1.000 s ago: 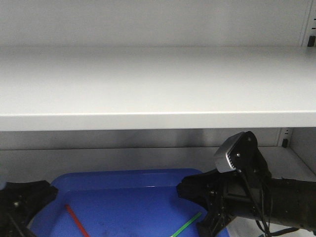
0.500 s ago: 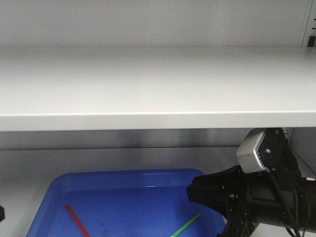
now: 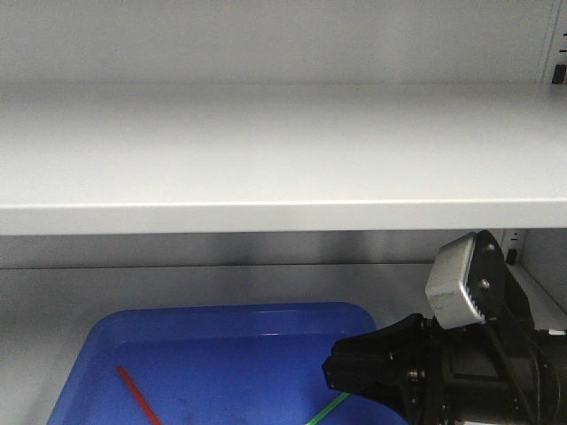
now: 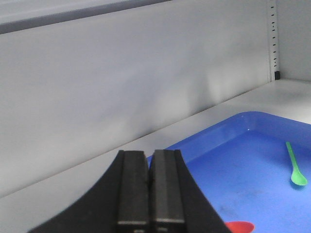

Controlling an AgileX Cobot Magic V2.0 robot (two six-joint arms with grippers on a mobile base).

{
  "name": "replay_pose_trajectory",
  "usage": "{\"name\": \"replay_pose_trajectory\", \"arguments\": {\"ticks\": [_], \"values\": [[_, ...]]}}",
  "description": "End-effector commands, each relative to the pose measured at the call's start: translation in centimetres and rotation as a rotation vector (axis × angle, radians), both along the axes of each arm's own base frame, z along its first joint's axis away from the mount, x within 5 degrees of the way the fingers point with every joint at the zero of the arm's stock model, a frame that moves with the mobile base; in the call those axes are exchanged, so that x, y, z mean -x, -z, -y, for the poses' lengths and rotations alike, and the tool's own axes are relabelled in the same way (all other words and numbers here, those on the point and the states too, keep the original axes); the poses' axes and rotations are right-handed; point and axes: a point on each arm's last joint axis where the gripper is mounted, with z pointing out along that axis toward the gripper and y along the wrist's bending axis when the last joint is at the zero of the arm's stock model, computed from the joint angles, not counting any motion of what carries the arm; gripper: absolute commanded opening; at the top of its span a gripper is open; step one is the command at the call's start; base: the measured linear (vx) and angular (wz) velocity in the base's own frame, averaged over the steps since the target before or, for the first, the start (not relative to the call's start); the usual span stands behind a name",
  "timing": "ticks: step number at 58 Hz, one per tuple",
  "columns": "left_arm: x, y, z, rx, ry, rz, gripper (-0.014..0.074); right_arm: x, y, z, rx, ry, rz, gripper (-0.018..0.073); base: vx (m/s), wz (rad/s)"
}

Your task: Sort red and green spoons into left cabinet

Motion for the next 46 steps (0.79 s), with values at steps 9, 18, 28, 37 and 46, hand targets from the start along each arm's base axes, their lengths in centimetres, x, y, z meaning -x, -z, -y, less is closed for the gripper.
{"name": "replay_pose_trajectory", "arguments": {"ticks": [9, 18, 28, 37, 46], "values": [[0.0, -1.0, -0.1, 0.037, -0.007, 0.015, -0.0003, 0.3, -1.9, 0.0, -0.064, 0.009, 0.042, -0.0003, 0.0, 0.0], [-0.3, -1.0, -0.9, 0.057, -0.105, 0.003, -0.0003, 0.3, -1.9, 0.0, -0.064, 0.009, 0.042, -0.0003, 0.0, 0.0], [0.0, -1.4, -1.8, 0.1, -0.184, 0.036, -0.0003, 0.3, -1.9, 0.0, -0.064, 0.009, 0.042, -0.0003, 0.0, 0.0], [1.3, -0.9, -2.6, 0.016, -0.237, 0.01, -0.0003, 0.3, -1.9, 0.0, -0.064, 0.009, 0.042, -0.0003, 0.0, 0.0], [2.7, -0.8, -3.9, 0.021, -0.371, 0.014, -0.0003, 0.3, -1.9, 0.0, -0.064, 0.009, 0.042, -0.0003, 0.0, 0.0]]}}
